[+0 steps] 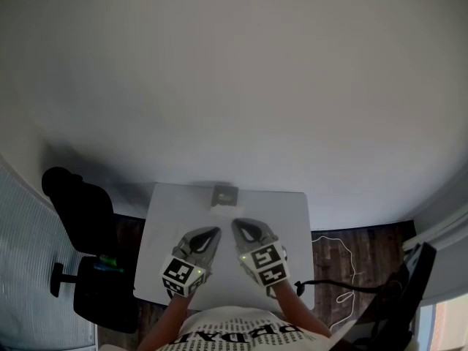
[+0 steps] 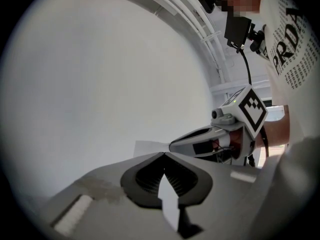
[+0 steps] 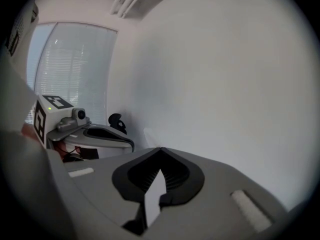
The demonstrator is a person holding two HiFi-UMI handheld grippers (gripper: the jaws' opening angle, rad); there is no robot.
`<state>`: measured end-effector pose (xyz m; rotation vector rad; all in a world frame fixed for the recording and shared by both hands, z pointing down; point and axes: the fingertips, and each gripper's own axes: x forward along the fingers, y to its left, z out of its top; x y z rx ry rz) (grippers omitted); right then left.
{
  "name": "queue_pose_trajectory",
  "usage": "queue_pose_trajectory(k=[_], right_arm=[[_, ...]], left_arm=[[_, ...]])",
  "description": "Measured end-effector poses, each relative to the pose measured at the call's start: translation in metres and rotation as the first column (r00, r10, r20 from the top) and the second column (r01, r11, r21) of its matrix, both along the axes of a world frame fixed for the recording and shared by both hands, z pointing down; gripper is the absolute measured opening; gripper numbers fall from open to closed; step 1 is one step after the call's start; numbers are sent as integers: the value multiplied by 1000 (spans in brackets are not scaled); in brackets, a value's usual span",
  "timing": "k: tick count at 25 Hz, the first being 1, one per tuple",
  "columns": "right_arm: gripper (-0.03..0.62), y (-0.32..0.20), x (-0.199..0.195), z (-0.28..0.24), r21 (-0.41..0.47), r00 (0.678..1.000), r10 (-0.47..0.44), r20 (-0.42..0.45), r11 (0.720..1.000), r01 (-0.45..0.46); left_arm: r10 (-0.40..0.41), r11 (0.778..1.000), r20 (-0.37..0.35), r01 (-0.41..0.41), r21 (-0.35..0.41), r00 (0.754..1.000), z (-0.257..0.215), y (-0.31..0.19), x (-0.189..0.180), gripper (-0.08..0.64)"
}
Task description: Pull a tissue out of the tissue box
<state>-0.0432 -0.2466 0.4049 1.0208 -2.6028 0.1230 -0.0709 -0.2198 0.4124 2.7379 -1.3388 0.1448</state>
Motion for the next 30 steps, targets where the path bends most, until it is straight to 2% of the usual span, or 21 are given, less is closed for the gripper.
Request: queue_pose_trajectory(k=[30], right_arm=[[8,-10,-4,13,-19,1000,3,-16,1000,-3]], left_arm=[[32,999,-16,-33,-20,999,14,-11,2,-3]])
